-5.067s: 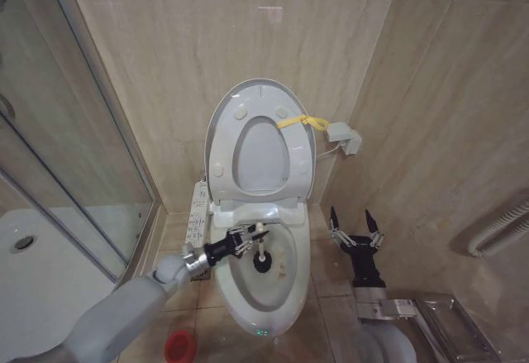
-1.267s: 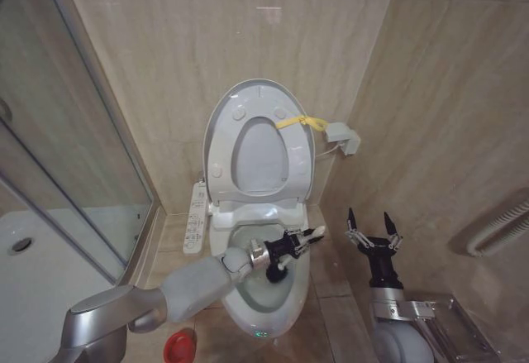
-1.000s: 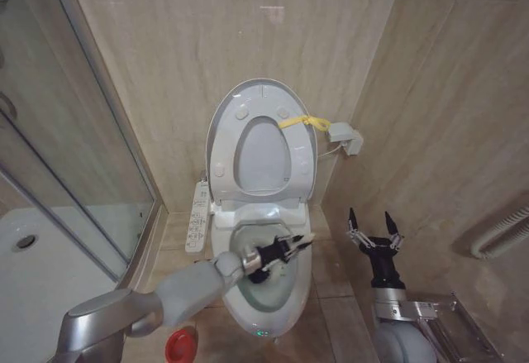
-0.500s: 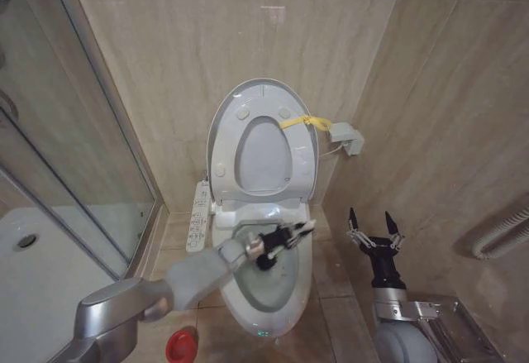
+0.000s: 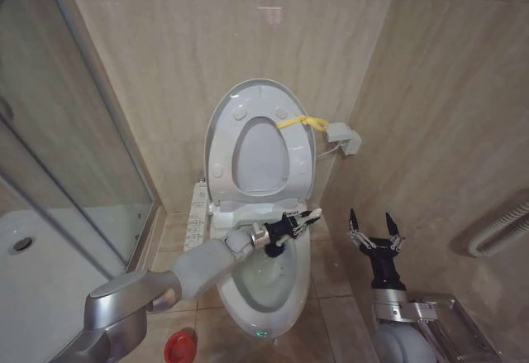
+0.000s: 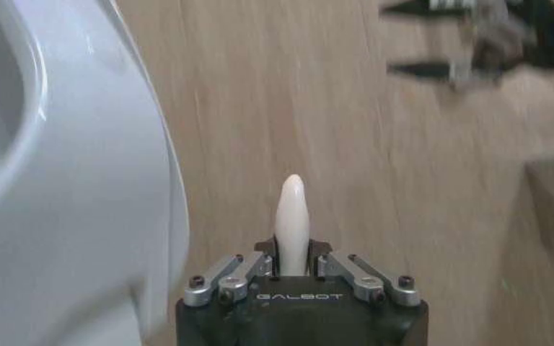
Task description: Open the toilet lid, clean the toilet bowl with a toilet brush, close the toilet lid, and flush.
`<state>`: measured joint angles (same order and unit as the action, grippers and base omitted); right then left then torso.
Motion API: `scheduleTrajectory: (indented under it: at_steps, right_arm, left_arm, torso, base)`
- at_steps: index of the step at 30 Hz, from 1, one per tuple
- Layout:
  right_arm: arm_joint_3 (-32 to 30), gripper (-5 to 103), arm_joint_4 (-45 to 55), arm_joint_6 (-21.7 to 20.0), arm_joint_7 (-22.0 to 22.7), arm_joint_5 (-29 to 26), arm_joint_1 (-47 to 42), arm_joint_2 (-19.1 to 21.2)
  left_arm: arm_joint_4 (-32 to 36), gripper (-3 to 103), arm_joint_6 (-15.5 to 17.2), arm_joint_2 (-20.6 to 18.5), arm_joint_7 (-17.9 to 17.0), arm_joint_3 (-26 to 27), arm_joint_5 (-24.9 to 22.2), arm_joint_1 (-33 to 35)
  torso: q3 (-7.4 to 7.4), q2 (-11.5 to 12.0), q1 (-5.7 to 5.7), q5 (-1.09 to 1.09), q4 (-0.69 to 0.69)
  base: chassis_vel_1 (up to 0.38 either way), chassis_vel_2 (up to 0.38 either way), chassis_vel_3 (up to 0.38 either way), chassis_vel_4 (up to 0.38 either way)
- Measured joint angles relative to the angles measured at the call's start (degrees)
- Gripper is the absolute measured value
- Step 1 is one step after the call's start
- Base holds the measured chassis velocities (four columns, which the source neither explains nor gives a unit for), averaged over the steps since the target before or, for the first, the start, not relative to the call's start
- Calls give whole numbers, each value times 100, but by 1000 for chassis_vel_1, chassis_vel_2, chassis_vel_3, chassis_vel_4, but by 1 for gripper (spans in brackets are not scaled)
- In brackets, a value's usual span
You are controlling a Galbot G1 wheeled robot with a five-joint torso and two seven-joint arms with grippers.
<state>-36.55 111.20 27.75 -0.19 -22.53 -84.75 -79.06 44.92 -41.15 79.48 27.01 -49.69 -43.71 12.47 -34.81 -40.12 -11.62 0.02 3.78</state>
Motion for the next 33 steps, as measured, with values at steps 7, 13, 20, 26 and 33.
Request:
scheduleTrajectory:
  at_steps: [7,13,20,26,33]
  right_arm:
    - [-6,100,0,10,-9,-16,11,53]
    - [-41,100,8,10,-9,-26,2,20]
    - [-33,100,23,9,-10,-44,9,44]
    - [-67,100,23,9,-9,-55,10,37]
    - [-70,100,43,9,-10,-102,0,87]
  left_arm:
    - [-128,21,-59,-132,14,-111,105,147]
    - [105,21,-109,163,-79,-18,40,102]
    - [-51,21,-88,48,-75,-189,-6,182]
    - [477,21,-58,173,-175,-181,-193,19]
    - [91,21,-120,-128,-127,-445,-28,252]
  torso:
    - [0,0,0,1,-20]
    - [0,0,0,-1,0]
    - [-1,0,0,1,-21]
    - [1,-1,1,-2,-1]
    - [-1,0,0,1,-21]
  base:
    - [4,15,5,7]
    - [-11,-18,-3,-3]
    - [5,-5,1,7]
    - [-7,9,-14,-7]
    - [-9,-6,-3,-2]
